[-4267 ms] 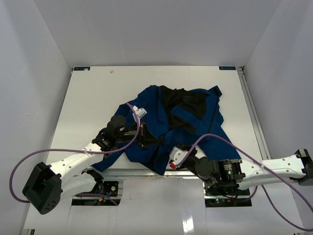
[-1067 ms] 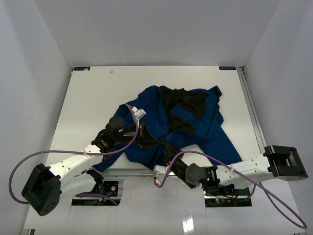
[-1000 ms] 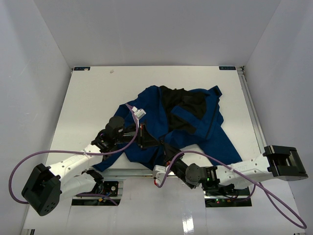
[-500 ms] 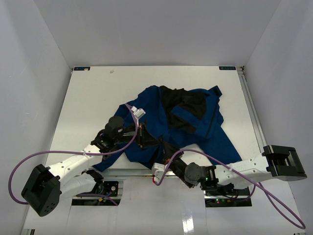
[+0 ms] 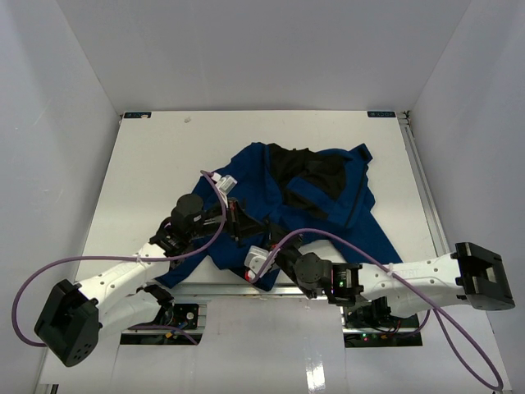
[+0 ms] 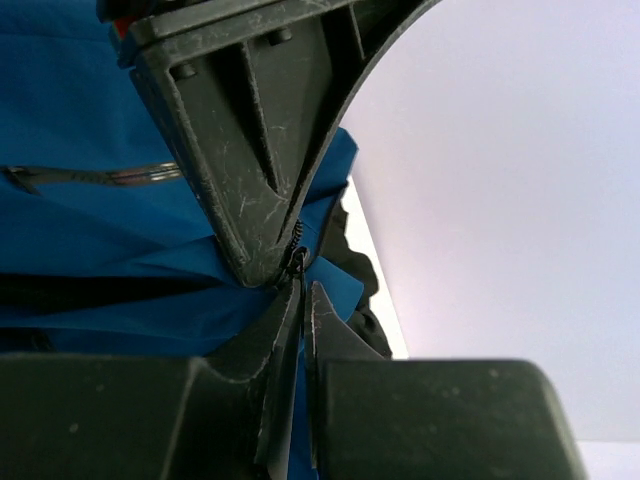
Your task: Zip up the jacket
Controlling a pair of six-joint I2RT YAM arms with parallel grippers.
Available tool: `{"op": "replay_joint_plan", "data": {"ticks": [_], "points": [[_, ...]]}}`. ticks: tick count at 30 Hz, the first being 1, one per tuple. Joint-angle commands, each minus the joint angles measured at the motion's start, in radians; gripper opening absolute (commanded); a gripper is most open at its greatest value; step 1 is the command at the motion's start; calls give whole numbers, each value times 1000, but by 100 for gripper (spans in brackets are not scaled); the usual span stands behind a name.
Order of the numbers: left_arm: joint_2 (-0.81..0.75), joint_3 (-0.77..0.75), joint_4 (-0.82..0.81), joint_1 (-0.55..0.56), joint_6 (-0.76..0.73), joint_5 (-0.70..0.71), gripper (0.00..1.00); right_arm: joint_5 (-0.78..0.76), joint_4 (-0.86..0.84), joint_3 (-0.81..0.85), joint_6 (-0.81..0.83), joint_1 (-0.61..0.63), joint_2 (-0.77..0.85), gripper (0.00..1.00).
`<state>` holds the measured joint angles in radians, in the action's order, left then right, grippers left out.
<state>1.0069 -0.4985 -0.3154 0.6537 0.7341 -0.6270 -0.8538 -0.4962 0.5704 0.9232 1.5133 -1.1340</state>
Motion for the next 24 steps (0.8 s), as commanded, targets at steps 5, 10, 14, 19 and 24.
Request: {"op": "replay_joint_plan", "data": {"ticks": [5, 10, 14, 19, 24], "points": [[-57, 19, 52, 30, 13, -116, 0, 238, 212, 167, -204, -184, 121, 8], [-42, 25, 27, 34, 20, -155, 0, 460, 384, 224, -258, -295, 145, 8], [-36, 32, 0, 38, 33, -197, 0, 602, 464, 253, -229, -336, 149, 8], [-51, 35, 23, 40, 26, -203, 0, 695, 550, 297, -171, -375, 155, 8], [-57, 34, 70, 44, 2, -185, 0, 695, 630, 368, -110, -400, 131, 8]]}}
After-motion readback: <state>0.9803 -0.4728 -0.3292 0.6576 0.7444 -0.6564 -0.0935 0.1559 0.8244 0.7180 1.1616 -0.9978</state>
